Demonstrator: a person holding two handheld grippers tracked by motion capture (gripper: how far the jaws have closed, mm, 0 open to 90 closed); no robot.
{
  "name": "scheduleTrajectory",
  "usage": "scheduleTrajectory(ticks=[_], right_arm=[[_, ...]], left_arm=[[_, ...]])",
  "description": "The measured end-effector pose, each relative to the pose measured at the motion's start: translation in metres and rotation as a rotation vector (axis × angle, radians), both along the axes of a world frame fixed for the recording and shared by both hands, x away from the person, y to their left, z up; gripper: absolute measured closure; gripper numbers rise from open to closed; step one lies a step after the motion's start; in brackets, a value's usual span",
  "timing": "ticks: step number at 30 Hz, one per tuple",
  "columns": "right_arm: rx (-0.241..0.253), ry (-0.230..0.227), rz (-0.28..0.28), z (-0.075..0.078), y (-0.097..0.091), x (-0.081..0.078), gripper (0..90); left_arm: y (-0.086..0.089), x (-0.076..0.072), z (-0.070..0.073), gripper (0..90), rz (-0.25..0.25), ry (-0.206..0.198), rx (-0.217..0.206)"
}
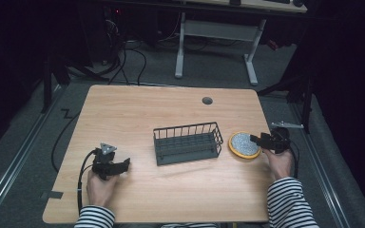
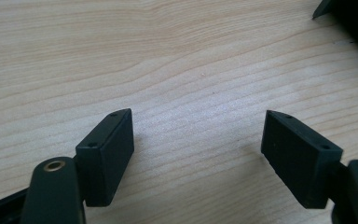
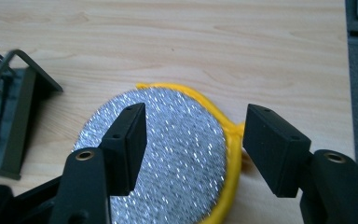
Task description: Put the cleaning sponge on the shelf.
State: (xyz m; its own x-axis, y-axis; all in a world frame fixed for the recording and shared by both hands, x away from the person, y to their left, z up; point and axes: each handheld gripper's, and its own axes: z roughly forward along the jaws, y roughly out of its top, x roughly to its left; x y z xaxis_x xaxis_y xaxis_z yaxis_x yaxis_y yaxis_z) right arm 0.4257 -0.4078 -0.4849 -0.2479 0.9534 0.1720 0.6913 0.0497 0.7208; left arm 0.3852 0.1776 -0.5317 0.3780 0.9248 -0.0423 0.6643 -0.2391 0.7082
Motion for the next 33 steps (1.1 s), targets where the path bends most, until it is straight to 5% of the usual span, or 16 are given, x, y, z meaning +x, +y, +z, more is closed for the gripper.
scheduleTrajectory(ticks=[2, 18, 26, 33], right_arm=[[-0.003, 0.017, -0.017, -0.003, -0.004, -0.005, 40.4], [0.018, 0.09, -0.041, -0.016, -0.005, -0.003, 42.9], [0.055, 0.123, -0.009, -0.023, -0.008, 0.002, 51.0], [0.035, 0.118, 0.02, -0.023, -0.009, 0.002, 65.8]], left_arm=[[-0.001, -0.003, -0.004, 25.3, -0.003, -0.043, 0.011], [-0.002, -0.004, -0.005, 23.8, 0.006, -0.05, 0.013], [-0.003, -0.005, -0.005, 23.8, 0.013, -0.05, 0.013], [-0.003, -0.005, -0.005, 23.8, 0.017, -0.05, 0.014]])
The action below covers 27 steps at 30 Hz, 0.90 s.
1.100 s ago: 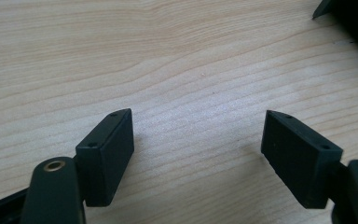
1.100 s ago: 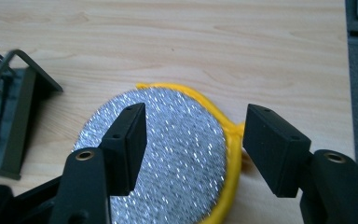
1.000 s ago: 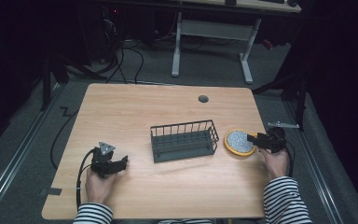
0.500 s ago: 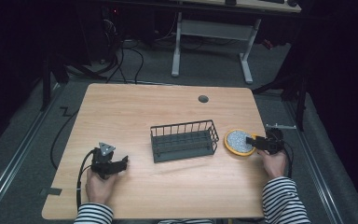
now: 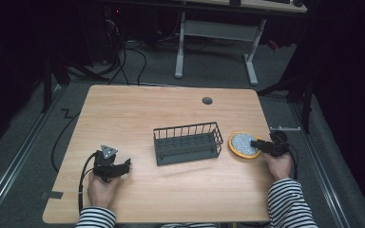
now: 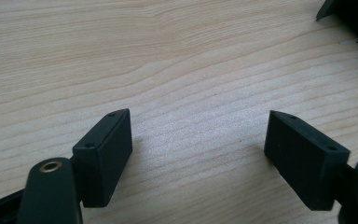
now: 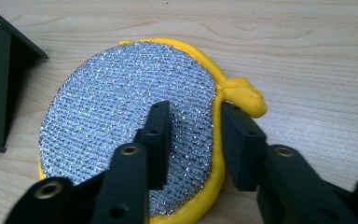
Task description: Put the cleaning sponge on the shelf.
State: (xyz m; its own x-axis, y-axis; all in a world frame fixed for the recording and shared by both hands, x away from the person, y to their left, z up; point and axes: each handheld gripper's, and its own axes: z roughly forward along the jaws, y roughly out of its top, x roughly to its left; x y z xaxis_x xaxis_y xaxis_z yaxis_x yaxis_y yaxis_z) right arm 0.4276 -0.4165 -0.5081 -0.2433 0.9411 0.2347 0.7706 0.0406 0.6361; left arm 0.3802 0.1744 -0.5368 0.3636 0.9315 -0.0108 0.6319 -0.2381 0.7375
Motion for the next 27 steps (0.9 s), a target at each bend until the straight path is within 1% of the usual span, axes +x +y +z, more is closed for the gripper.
scheduleTrajectory(ticks=[1, 3, 4, 5, 6, 9, 13, 16, 17, 21, 23, 25, 26, 27], right_arm=[[-0.011, -0.006, 0.011, 0.001, 0.0, 0.0, 72.6], [-0.041, -0.014, 0.022, 0.002, 0.003, 0.0, 76.8], [-0.056, -0.021, 0.031, 0.002, 0.004, 0.0, 78.2], [-0.056, -0.021, 0.031, 0.002, 0.004, 0.0, 78.2], [-0.079, -0.026, 0.038, 0.003, 0.008, 0.0, 80.1], [-0.095, -0.033, 0.042, 0.004, 0.009, -0.001, 81.7], [-0.106, -0.048, 0.042, 0.005, 0.011, -0.002, 82.6], [-0.103, -0.052, 0.043, 0.006, 0.012, -0.003, 82.9], [-0.105, -0.059, 0.048, 0.007, 0.012, -0.002, 83.0], [-0.088, -0.07, 0.054, 0.011, 0.014, -0.003, 83.1], [-0.088, -0.071, 0.057, 0.011, 0.014, -0.003, 83.1], [-0.086, -0.083, 0.073, 0.016, 0.015, -0.003, 83.2], [-0.085, -0.081, 0.077, 0.019, 0.016, -0.004, 83.2], [-0.088, -0.091, 0.083, 0.021, 0.016, -0.004, 83.2]], left_arm=[[0.0, 0.0, 0.0, 23.8, 0.0, 0.0, 0.0], [0.0, 0.0, 0.0, 23.8, 0.001, 0.0, 0.0], [0.0, 0.0, 0.0, 23.8, 0.001, 0.0, 0.0], [0.0, 0.0, 0.0, 23.8, 0.001, 0.0, 0.0], [0.0, 0.0, 0.0, 23.8, 0.002, 0.0, 0.0], [0.0, 0.0, 0.0, 23.8, 0.001, 0.0, 0.0], [0.0, 0.0, 0.0, 23.8, 0.001, 0.0, 0.0], [0.0, 0.0, 0.0, 23.8, 0.002, 0.0, 0.0], [0.0, 0.0, 0.0, 23.8, 0.002, 0.0, 0.0], [0.0, 0.0, 0.0, 23.8, 0.002, 0.0, -0.001], [0.0, 0.0, 0.0, 23.8, 0.002, 0.0, -0.001], [0.0, 0.0, 0.0, 23.9, 0.002, 0.0, -0.001], [0.0, 0.0, 0.0, 23.9, 0.002, 0.0, -0.001], [0.0, 0.0, 0.0, 23.9, 0.002, 0.0, -0.001]])
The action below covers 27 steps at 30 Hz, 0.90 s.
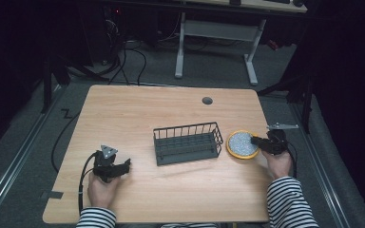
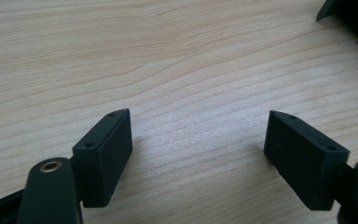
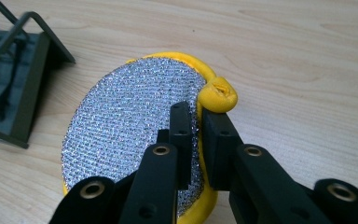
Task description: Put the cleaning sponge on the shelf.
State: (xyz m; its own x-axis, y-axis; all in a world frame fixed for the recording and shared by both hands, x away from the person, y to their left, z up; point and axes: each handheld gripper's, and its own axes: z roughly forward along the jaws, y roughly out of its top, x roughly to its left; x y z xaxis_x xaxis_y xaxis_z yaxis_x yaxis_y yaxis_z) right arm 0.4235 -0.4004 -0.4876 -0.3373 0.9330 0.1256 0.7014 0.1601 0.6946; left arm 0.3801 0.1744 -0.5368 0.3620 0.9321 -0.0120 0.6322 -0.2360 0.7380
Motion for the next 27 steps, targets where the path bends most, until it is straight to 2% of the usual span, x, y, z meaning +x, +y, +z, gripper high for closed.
scheduleTrajectory(ticks=[5, 9, 10, 12, 13, 16, 21, 23, 27], right_arm=[[-0.003, -0.016, 0.012, 0.01, 0.001, -0.002, 83.3], [-0.024, -0.035, 0.029, 0.028, 0.001, -0.003, 83.3], [-0.024, -0.035, 0.029, 0.028, 0.001, -0.003, 83.3], [-0.02, -0.061, 0.037, 0.04, 0.0, -0.004, 83.3], [-0.02, -0.061, 0.037, 0.04, 0.0, -0.004, 83.3], [-0.008, -0.093, 0.049, 0.054, 0.001, -0.005, 83.2], [-0.011, -0.126, 0.067, 0.069, 0.003, -0.006, 83.3], [-0.013, -0.148, 0.081, 0.082, 0.006, -0.005, 83.3], [-0.023, -0.173, 0.107, 0.097, 0.011, -0.003, 83.3]], left_arm=[[0.0, 0.0, 0.0, 24.1, 0.0, 0.001, -0.001], [0.0, 0.0, 0.0, 24.2, 0.0, 0.001, -0.001], [0.0, 0.0, 0.0, 24.2, 0.0, 0.001, -0.001], [0.0, 0.0, 0.0, 24.4, -0.001, 0.0, -0.001], [0.0, 0.0, 0.0, 24.4, -0.001, 0.0, -0.001], [0.0, 0.0, 0.0, 24.5, -0.002, 0.0, -0.001], [0.0, 0.0, 0.0, 24.5, -0.002, 0.0, -0.001], [0.0, 0.0, 0.0, 24.5, -0.002, 0.0, -0.001], [0.0, 0.0, 0.0, 24.6, -0.001, -0.001, 0.0]])
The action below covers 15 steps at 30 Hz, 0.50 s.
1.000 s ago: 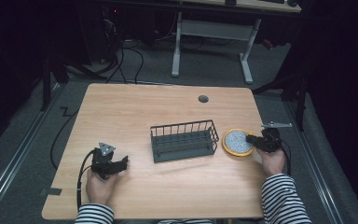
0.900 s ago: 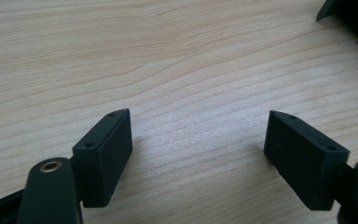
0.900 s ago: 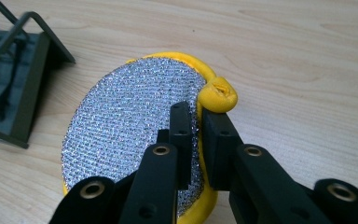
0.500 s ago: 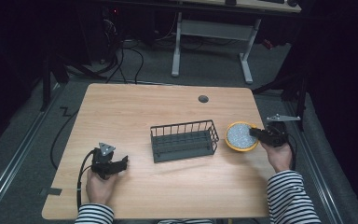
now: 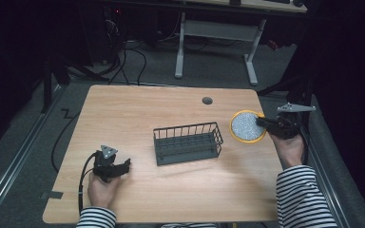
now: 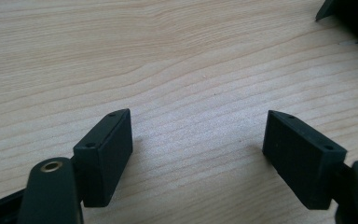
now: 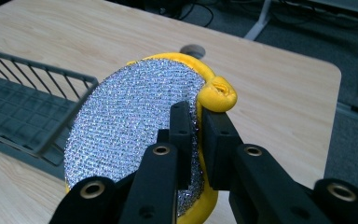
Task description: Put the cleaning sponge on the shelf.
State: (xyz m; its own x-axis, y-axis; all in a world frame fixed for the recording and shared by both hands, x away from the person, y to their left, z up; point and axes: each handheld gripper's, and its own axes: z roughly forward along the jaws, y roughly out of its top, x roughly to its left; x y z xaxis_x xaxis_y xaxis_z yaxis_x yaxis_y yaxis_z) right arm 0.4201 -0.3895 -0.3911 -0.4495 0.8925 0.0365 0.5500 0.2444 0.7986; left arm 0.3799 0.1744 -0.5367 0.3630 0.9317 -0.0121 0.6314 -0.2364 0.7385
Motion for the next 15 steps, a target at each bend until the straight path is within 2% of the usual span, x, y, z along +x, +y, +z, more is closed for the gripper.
scheduleTrajectory(ticks=[7, 15], right_arm=[[-0.011, -0.03, 0.05, 0.02, 0.016, 0.006, 83.2], [-0.02, -0.042, 0.106, 0.027, 0.037, 0.014, 83.2]], left_arm=[[0.0, 0.0, 0.0, 24.8, 0.0, 0.0, 0.0], [0.0, 0.0, 0.0, 24.8, 0.0, -0.001, 0.001]])
